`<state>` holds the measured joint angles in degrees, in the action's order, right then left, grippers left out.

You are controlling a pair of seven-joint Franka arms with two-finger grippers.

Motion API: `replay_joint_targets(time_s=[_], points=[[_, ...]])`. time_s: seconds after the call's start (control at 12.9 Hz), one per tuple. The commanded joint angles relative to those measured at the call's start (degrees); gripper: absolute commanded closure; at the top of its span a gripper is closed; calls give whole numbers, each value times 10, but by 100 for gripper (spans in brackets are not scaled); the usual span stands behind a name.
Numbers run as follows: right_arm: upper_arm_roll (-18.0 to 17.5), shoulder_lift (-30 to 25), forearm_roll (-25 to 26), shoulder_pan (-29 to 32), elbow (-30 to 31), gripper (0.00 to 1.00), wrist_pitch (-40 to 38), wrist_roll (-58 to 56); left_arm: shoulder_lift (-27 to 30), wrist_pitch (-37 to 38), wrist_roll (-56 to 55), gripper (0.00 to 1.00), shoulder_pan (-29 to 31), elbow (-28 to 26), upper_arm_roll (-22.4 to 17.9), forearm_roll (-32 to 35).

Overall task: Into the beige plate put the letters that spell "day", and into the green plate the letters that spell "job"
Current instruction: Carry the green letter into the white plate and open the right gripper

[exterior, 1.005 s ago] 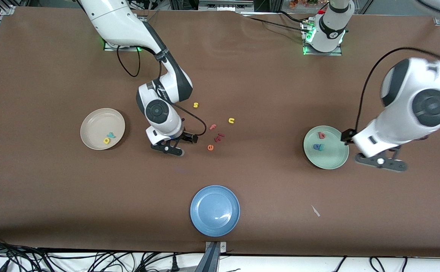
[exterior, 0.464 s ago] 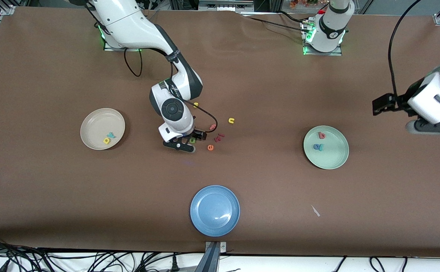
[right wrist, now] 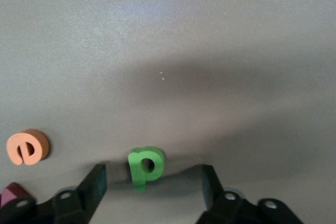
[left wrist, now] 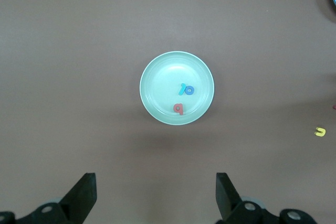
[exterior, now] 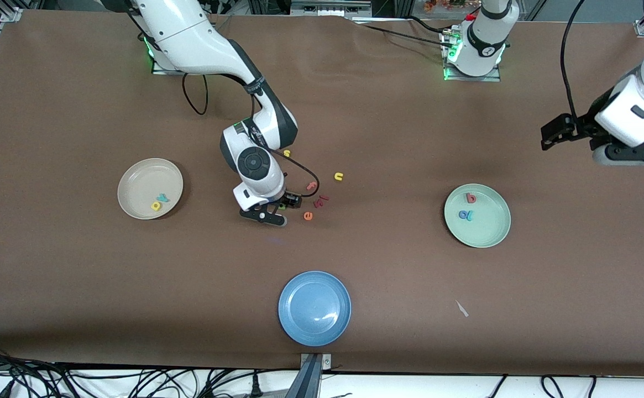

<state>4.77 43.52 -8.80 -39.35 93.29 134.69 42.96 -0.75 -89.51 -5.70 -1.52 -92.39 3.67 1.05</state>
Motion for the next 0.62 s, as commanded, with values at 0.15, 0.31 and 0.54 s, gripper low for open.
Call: replay_joint_targets(time_s=[0.15,0.31,0.54], points=[[4,12,-1,-3,-21,34,-1,2,26,-15,5,0,-8,-31,0,-13],[4,11,-1,-2,-21,44,-2,0,25,-12,4,0,-8,-30,1,-10],[5,11,-1,-2,-22,53,-2,1,25,13,2,0,-8,-26,1,-7]])
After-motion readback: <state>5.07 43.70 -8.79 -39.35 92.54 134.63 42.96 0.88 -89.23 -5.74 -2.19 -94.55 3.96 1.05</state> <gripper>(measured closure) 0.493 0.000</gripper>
